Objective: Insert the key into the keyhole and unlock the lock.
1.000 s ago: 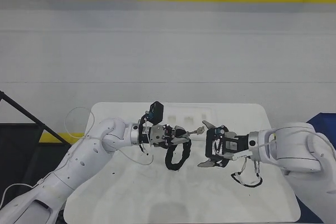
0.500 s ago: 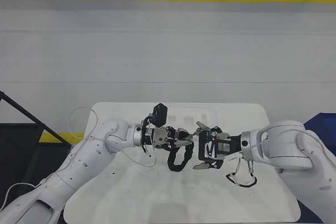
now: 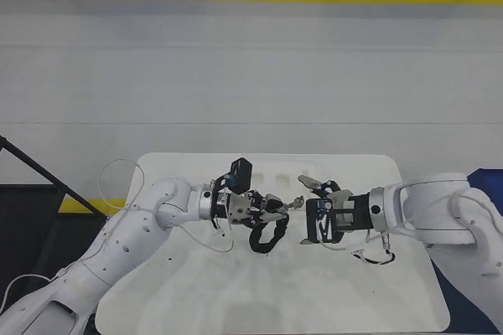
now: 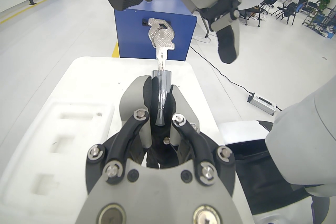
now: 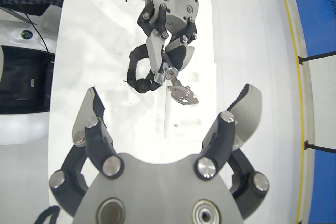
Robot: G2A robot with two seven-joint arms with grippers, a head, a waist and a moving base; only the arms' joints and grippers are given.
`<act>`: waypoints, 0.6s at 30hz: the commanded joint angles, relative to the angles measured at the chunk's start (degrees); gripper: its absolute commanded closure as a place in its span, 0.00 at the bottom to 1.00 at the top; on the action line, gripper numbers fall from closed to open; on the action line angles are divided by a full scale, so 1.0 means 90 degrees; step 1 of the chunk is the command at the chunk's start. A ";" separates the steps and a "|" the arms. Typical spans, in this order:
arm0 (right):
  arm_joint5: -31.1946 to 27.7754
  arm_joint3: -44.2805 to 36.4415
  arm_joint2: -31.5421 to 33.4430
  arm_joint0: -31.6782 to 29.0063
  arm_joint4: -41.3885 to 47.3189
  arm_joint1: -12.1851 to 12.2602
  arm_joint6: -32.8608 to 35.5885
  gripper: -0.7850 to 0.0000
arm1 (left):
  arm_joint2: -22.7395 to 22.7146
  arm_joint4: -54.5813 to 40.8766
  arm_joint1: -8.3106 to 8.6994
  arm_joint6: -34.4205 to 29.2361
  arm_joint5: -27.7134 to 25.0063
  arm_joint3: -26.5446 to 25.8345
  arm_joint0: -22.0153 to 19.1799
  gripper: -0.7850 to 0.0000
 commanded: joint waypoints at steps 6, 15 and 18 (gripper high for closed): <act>-0.0107 -0.0376 0.0254 -0.0317 -0.0741 0.0091 -0.0363 0.57 | 0.0143 -0.0220 0.0108 -0.0248 0.0000 -0.0102 -0.0045 1.00; 0.0042 -0.0750 0.0276 -0.0639 -0.1565 0.0118 -0.0809 0.70 | 0.0368 -0.0480 0.0178 -0.0392 0.0000 -0.0146 -0.0208 1.00; 0.0079 -0.0754 0.0254 -0.0663 -0.1706 0.0115 -0.0968 0.74 | 0.0432 -0.0505 0.0193 -0.0367 0.0000 -0.0140 -0.0259 1.00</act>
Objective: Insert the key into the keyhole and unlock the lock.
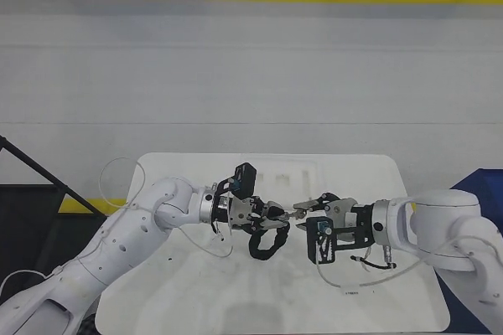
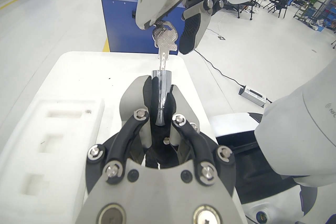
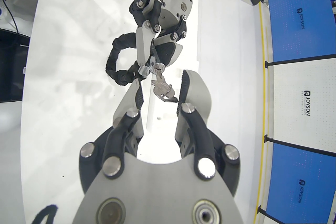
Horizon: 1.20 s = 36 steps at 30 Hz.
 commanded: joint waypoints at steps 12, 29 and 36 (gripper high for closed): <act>0.0332 0.0329 0.0132 -0.0144 0.0560 0.0021 -0.0420 1.00 | 0.0217 0.0022 0.0070 0.0222 0.0000 0.0003 -0.0156 1.00; 0.1592 0.0949 -0.0013 -0.0146 0.3430 0.0048 0.0569 1.00 | 0.0281 0.0793 0.0144 0.0846 0.0000 -0.0156 -0.0214 1.00; 0.1773 0.0945 0.0049 -0.0091 0.3921 0.0074 0.0885 0.00 | 0.0158 0.1309 0.0175 0.0482 0.0241 -0.0062 -0.0144 1.00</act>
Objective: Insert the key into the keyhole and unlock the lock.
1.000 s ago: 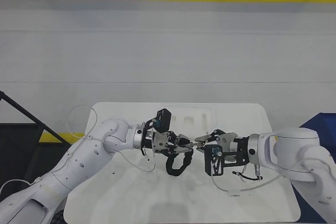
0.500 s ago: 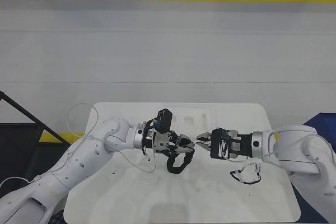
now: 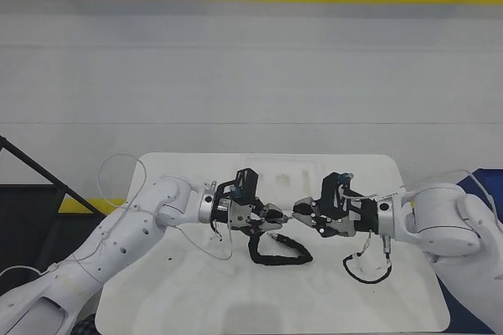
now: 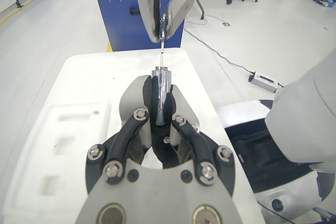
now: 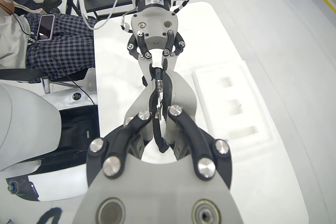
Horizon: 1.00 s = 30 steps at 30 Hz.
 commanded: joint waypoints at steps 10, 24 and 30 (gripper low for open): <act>-0.0027 0.0077 0.0169 -0.0202 0.0015 0.0049 -0.0014 0.00 | 0.0036 0.0118 0.0025 -0.1990 0.0716 0.0325 0.0095 1.00; -0.0976 0.1062 -0.0097 -0.0189 0.0106 -0.0070 -0.1223 0.00 | 0.0876 0.0147 -0.0393 -0.3637 0.1265 0.0794 -0.0100 0.80; -0.1164 0.1319 -0.0193 -0.0160 -0.0063 -0.0114 -0.1499 0.00 | 0.1055 0.0071 -0.0595 -0.3478 0.1011 0.1310 -0.0293 0.00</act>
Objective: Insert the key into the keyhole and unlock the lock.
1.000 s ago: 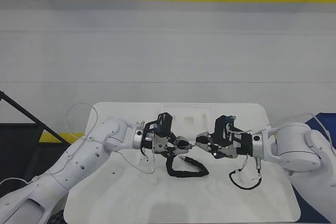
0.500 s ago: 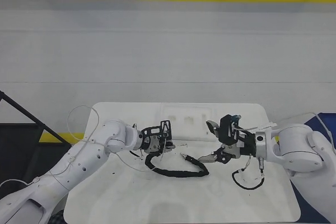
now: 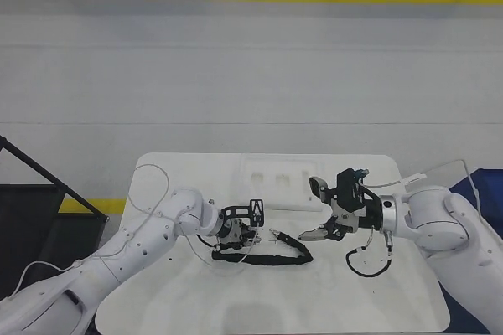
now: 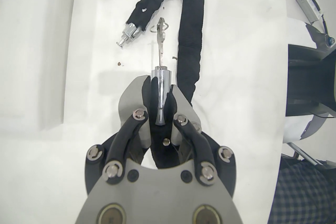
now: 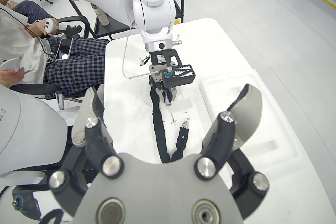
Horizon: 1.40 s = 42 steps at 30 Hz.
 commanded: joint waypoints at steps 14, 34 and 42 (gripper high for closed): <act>-0.0889 0.1224 -0.0236 0.0949 -0.0597 -0.0194 -0.0669 0.00 | -0.0729 0.0011 -0.0083 0.0867 -0.1147 0.0396 -0.1039 0.00; -0.1019 0.3660 -0.1904 0.4115 0.0028 -0.0532 -0.0288 0.00 | -0.0742 -0.1131 0.0159 0.2886 -0.1147 0.1783 -0.2836 0.00; -0.1019 0.3847 -0.2277 0.4560 0.0265 -0.0475 -0.0349 0.00 | -0.0480 -0.1455 0.0310 0.3441 -0.1147 0.2229 -0.3288 0.00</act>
